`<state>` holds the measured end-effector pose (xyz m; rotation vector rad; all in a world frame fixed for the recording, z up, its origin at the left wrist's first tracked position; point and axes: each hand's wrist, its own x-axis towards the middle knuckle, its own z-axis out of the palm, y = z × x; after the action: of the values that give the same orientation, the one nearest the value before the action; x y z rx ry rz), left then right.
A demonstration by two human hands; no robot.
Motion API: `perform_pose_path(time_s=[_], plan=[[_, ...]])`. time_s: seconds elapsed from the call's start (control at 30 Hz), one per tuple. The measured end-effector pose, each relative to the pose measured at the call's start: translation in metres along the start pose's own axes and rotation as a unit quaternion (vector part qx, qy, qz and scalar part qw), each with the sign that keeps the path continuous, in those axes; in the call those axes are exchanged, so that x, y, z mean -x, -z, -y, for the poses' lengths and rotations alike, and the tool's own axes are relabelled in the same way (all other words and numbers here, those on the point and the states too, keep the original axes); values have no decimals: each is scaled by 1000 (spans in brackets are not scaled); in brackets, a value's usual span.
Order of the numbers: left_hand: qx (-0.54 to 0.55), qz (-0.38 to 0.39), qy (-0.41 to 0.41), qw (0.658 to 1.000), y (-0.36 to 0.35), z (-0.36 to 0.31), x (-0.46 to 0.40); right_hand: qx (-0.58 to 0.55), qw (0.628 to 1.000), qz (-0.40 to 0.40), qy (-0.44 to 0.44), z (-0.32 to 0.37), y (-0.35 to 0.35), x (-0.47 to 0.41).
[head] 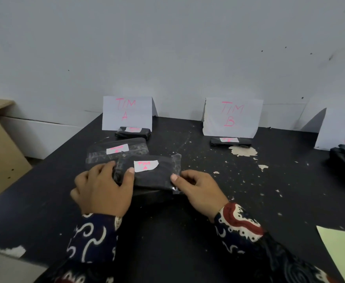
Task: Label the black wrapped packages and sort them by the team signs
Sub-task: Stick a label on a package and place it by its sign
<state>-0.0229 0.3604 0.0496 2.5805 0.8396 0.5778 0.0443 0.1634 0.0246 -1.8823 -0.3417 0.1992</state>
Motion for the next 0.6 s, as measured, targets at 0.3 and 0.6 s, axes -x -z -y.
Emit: perform_pose_path(time_s=[0.3,0.6], plan=[[105,-60,-109,987,-13,-53,13,-85,995,-53,-1,-7,43,10],[471,183,-16,863,-26,-117,11,-271,951,-140,-52,-17,95,24]])
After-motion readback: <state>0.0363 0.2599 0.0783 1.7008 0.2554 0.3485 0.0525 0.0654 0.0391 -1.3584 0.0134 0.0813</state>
